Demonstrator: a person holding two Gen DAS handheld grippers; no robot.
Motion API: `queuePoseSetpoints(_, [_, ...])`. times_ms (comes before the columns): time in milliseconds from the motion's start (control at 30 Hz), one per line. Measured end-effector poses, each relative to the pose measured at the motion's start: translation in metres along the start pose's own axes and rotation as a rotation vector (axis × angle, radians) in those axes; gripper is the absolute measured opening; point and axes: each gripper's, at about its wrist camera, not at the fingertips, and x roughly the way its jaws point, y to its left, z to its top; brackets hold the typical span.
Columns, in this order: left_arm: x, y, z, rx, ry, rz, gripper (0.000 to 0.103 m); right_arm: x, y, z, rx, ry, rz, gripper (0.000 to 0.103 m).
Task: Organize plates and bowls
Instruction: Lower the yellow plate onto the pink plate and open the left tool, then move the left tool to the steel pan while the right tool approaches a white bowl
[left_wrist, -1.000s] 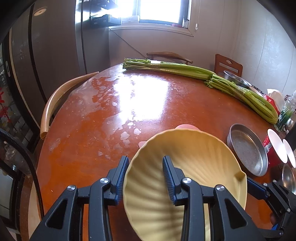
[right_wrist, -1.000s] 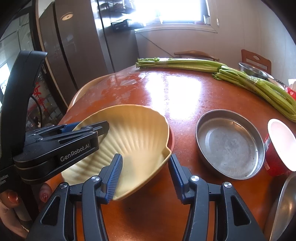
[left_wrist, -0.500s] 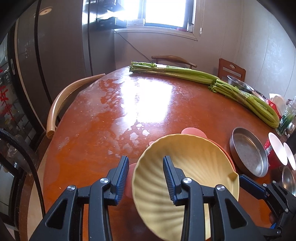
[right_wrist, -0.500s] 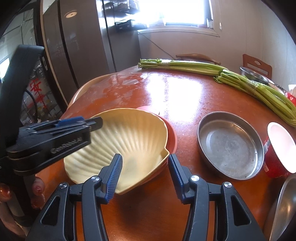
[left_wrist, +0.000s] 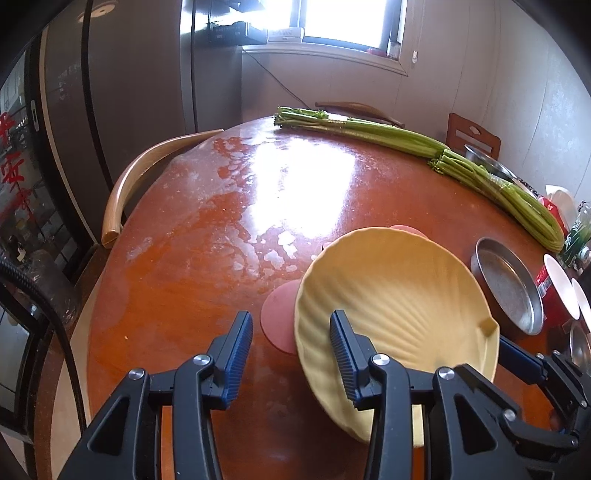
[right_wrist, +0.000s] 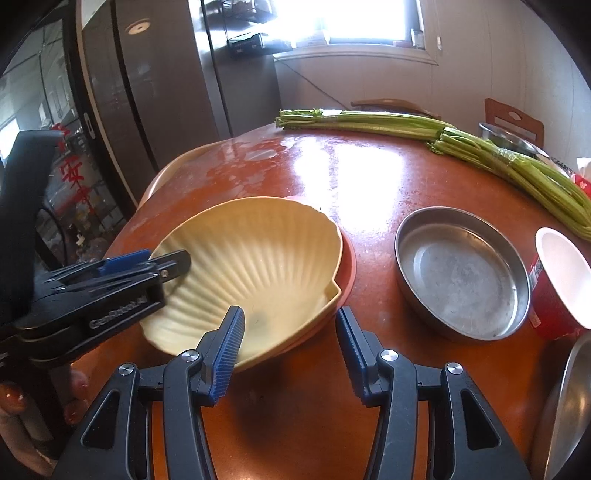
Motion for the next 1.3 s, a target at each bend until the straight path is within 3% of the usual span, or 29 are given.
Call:
queuePoseSetpoints(700, [0.009, -0.011, 0.005, 0.033, 0.001, -0.013, 0.045, -0.009, -0.003, -0.001, 0.01, -0.001, 0.006, 0.054])
queuePoseSetpoints(1033, [-0.017, -0.002, 0.009, 0.016, -0.033, -0.006, 0.045, -0.032, -0.007, 0.0, 0.021, -0.048, 0.005, 0.054])
queuePoseSetpoints(1300, [-0.045, -0.02, 0.016, 0.042, -0.071, -0.016, 0.045, -0.059, -0.027, 0.0, 0.061, -0.077, -0.001, 0.054])
